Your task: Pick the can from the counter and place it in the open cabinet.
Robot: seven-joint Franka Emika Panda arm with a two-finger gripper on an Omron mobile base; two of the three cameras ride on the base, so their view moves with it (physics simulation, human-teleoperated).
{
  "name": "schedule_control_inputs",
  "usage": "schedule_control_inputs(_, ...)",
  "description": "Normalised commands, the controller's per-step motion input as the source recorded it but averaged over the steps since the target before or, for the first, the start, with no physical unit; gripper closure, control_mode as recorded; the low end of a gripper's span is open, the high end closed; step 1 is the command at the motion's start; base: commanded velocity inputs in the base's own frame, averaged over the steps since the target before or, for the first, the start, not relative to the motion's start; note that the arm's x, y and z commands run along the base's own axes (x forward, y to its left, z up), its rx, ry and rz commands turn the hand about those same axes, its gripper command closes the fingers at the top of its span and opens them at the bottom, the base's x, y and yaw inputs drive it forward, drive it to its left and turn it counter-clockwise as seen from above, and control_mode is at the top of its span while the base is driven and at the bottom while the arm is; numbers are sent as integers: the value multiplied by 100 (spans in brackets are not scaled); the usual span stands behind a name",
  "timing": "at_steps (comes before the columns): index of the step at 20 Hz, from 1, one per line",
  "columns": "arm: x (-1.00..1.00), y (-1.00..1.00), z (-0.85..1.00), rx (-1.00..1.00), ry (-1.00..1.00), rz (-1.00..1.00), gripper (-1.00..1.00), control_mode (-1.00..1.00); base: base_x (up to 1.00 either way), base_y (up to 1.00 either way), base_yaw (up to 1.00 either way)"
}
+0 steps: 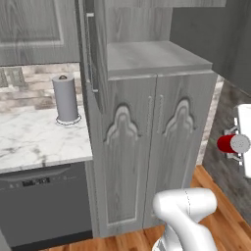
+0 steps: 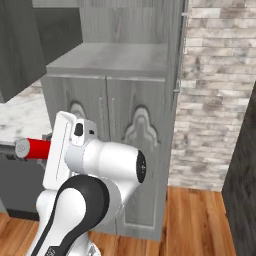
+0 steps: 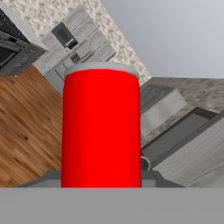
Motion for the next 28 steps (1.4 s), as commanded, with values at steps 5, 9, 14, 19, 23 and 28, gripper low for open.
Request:
schedule_control_inputs(5, 0, 0, 0, 0, 0, 0, 100, 100, 31, 19, -16)
schedule_control_inputs(9, 0, 0, 0, 0, 0, 0, 100, 100, 20, 18, -8)
schedule_control_inputs(14, 0, 0, 0, 0, 0, 0, 100, 100, 19, 21, -6)
schedule_control_inputs(19, 0, 0, 0, 0, 0, 0, 100, 100, 19, 26, -7)
schedule_control_inputs(23, 0, 0, 0, 0, 0, 0, 100, 100, 28, 33, -6)
schedule_control_inputs(28, 0, 0, 0, 0, 0, 0, 100, 100, 46, 34, -2)
